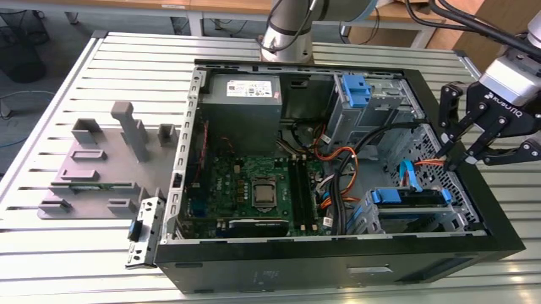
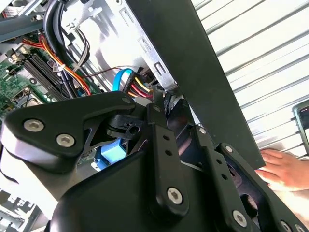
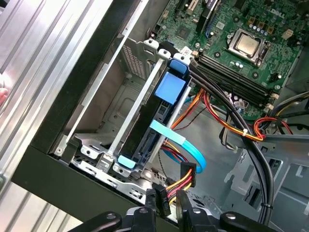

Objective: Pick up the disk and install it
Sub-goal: 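Insert the second disk wire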

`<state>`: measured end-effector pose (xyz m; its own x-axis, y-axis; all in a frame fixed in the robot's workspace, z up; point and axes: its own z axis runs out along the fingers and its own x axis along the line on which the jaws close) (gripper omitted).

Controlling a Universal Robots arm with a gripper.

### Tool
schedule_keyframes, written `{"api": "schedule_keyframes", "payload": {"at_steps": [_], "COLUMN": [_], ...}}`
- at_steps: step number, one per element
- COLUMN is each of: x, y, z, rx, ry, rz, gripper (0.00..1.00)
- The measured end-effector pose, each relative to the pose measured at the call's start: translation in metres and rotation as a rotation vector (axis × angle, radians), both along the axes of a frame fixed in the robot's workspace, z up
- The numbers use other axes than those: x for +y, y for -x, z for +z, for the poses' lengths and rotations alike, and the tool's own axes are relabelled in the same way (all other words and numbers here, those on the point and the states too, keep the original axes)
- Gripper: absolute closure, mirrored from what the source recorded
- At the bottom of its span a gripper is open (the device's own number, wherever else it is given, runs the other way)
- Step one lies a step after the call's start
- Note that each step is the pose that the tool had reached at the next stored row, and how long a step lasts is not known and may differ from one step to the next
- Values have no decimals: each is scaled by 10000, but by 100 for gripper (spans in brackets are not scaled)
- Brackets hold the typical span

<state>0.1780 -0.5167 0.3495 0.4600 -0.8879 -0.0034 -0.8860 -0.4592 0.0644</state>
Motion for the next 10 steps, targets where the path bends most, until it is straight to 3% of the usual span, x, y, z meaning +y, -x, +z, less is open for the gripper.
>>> {"api": "schedule_keyframes", "payload": {"at_steps": [4, 6, 10], "x": [2, 4, 6], "y": [0, 0, 0], "z": [1, 1, 0], "rx": [-1, 0, 0], "ry": [2, 3, 2], "rz": [0, 0, 0], "gripper": [71, 83, 83]}}
